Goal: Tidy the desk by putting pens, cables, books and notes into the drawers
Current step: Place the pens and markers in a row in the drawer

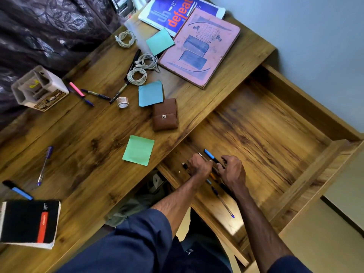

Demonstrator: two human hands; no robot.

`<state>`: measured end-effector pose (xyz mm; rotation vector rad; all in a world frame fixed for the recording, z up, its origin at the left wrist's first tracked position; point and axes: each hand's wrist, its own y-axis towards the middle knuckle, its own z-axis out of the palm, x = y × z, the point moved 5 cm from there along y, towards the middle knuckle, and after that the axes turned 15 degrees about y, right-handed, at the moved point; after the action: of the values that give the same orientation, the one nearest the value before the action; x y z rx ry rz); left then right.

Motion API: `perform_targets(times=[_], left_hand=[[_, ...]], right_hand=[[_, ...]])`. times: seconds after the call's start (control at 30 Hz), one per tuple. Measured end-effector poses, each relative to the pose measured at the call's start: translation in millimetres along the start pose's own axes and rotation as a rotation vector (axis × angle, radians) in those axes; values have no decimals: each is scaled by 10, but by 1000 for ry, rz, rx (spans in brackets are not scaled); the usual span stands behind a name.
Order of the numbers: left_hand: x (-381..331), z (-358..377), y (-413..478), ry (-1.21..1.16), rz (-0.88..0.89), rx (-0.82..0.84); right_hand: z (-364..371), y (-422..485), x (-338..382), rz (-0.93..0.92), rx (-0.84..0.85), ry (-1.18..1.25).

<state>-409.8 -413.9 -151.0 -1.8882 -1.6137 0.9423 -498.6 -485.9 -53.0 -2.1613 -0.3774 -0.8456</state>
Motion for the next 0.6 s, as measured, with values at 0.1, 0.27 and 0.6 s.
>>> perform_targets(times=[0.1, 0.27, 0.6], left_hand=[[-1, -145, -85, -3, 63, 0], [81, -617, -249, 15, 286, -26], [1239, -2400, -176, -162, 355, -314]], right_hand=[[74, 98, -242, -1, -162, -6], [144, 153, 182, -251, -328, 81], [941, 201, 1925, -620, -188, 8]])
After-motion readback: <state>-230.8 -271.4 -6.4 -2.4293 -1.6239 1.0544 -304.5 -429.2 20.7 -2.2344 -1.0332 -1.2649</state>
